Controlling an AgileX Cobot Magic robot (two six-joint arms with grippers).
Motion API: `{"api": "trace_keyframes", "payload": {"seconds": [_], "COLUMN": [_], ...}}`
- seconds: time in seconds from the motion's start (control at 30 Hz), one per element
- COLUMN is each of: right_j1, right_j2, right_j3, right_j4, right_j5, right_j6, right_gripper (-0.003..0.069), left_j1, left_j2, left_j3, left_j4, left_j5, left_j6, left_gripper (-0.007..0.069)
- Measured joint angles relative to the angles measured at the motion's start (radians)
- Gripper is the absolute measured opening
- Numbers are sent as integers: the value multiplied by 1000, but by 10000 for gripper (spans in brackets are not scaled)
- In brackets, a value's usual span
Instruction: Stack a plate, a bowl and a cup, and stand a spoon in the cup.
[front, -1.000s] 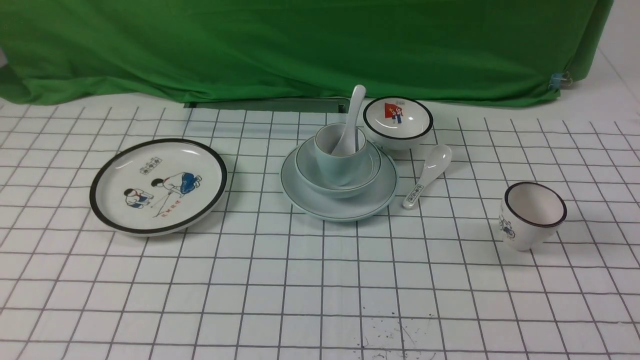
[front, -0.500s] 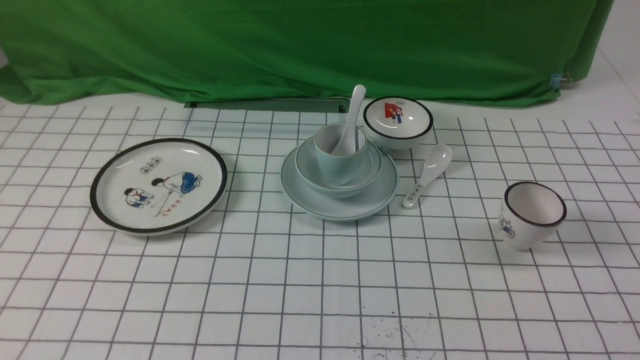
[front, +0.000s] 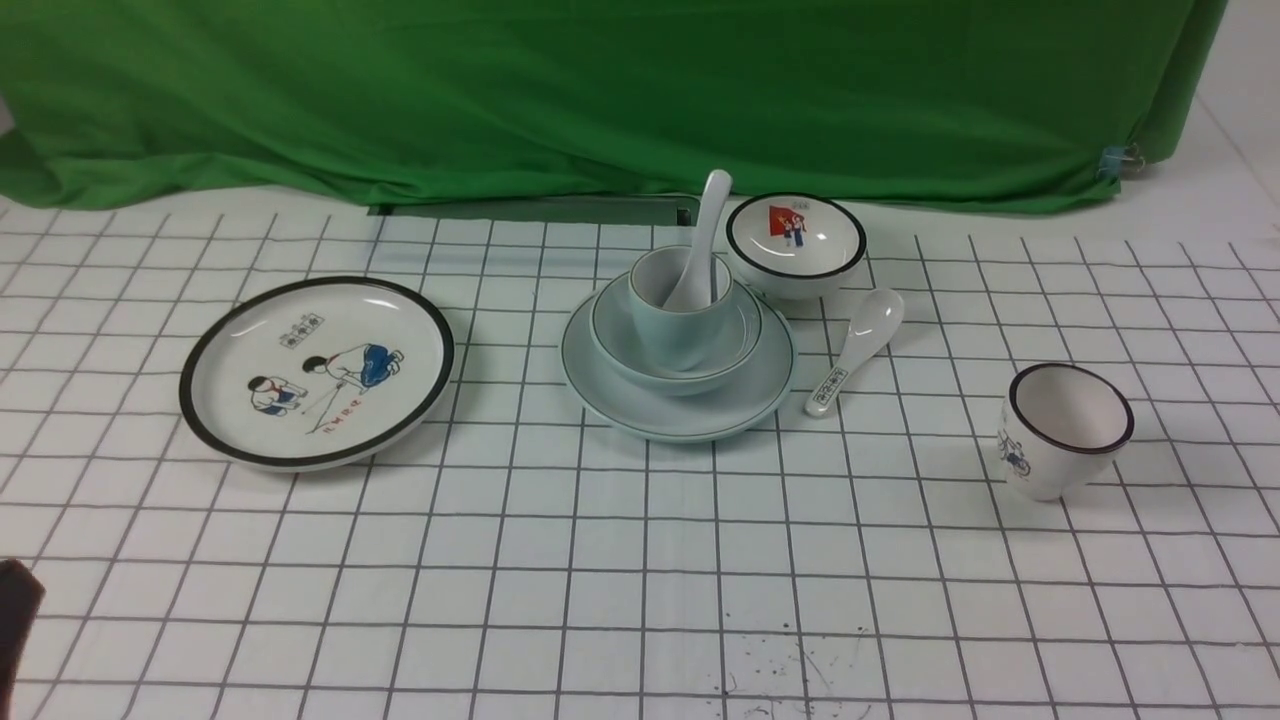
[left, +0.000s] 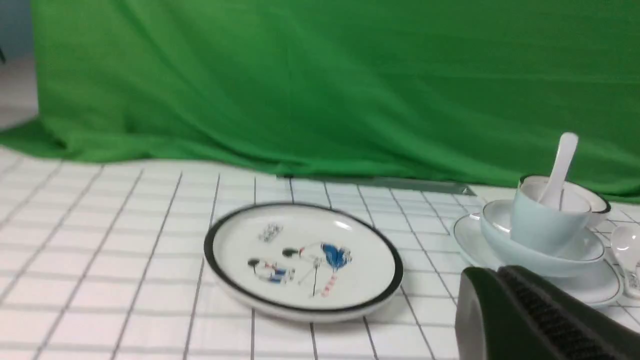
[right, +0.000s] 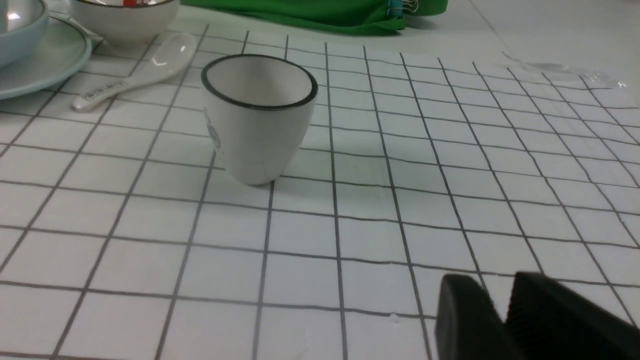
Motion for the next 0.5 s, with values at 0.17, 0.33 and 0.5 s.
{"api": "trace_keyframes", "payload": {"seconds": [0.17, 0.33, 0.5], "right_j1": [0, 1, 1], "right_j2": [0, 0, 0], "right_j3": [0, 0, 0], "right_j4": [0, 0, 0], "right_j5": [1, 1, 1], "right_j6": [0, 0, 0], "right_gripper": [190, 202, 213], "left_j1": [36, 65, 91], "left_j2": [0, -1, 0], "left_j3": [44, 45, 45], "left_j4": [-35, -54, -67], "left_j5": [20, 82, 120], "left_j6": [10, 21, 136], "left_gripper": [-33, -33, -31]}}
